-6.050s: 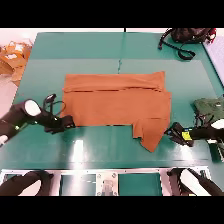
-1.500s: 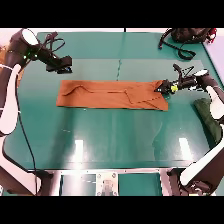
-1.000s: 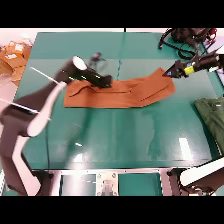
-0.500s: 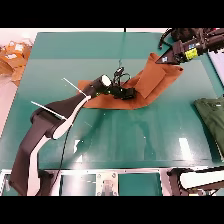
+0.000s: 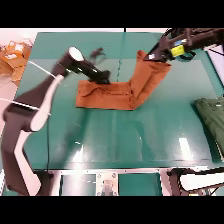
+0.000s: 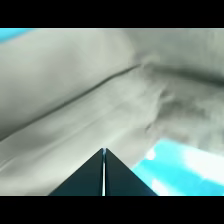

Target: Fold the shirts.

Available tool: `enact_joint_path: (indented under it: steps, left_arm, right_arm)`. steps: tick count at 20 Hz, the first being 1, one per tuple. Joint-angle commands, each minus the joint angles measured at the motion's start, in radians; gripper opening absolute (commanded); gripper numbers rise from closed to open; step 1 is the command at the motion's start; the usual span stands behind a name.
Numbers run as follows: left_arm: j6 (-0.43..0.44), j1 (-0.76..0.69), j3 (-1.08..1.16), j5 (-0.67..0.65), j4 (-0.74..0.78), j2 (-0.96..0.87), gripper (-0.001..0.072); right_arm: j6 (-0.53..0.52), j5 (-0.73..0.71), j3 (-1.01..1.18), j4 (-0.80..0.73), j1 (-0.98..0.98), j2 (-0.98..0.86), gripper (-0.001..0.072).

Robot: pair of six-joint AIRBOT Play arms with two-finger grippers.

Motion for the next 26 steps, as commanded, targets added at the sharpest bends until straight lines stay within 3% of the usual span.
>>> enact_joint_path:
  steps: [1,6,7,8,9,10,13,19,21,23,26]
  left_arm:
    - [0.018,0.172,0.069,-0.193,0.093,0.064,0.0020]
    - [0.056,0.342,0.069,-0.196,0.089,0.103,0.0020]
    - [0.056,0.362,0.068,-0.193,0.089,0.103,0.0020]
    - [0.056,0.380,0.068,-0.193,0.089,0.103,0.0020]
    - [0.056,0.393,0.068,-0.197,0.088,0.103,0.0020]
    - [0.057,0.403,0.068,-0.204,0.090,0.103,0.0020]
    - [0.083,0.408,0.068,-0.222,0.092,0.103,0.0020]
    - [0.082,0.408,0.068,-0.225,0.092,0.103,0.0020]
    - [0.081,0.408,0.068,-0.222,0.092,0.103,0.0020]
    - [0.081,0.408,0.068,-0.222,0.092,0.103,0.0020]
    - [0.081,0.408,0.068,-0.214,0.092,0.103,0.0020]
  right_arm:
    - [0.080,-0.235,-0.067,-0.016,0.175,-0.004,0.0019]
    - [0.098,-0.844,-0.188,-0.013,0.554,-0.172,0.0040]
    - [0.098,-1.032,-0.188,0.003,0.636,-0.246,0.0160]
    - [0.098,-1.220,-0.186,0.015,0.705,-0.311,0.0420]
    - [0.098,-1.381,-0.186,0.016,0.754,-0.362,0.0557]
    - [0.110,-1.458,-0.186,0.019,0.775,-0.389,0.0555]
    - [0.113,-1.334,-0.187,0.017,0.687,-0.356,0.0553]
    - [0.112,-0.545,-0.187,-0.065,0.220,-0.191,0.0554]
    - [0.093,-0.346,-0.193,-0.082,0.087,-0.186,0.0555]
    - [0.069,-0.255,-0.254,-0.083,0.000,-0.186,0.0580]
    - [0.056,-0.295,-0.391,-0.078,-0.024,-0.190,0.0590]
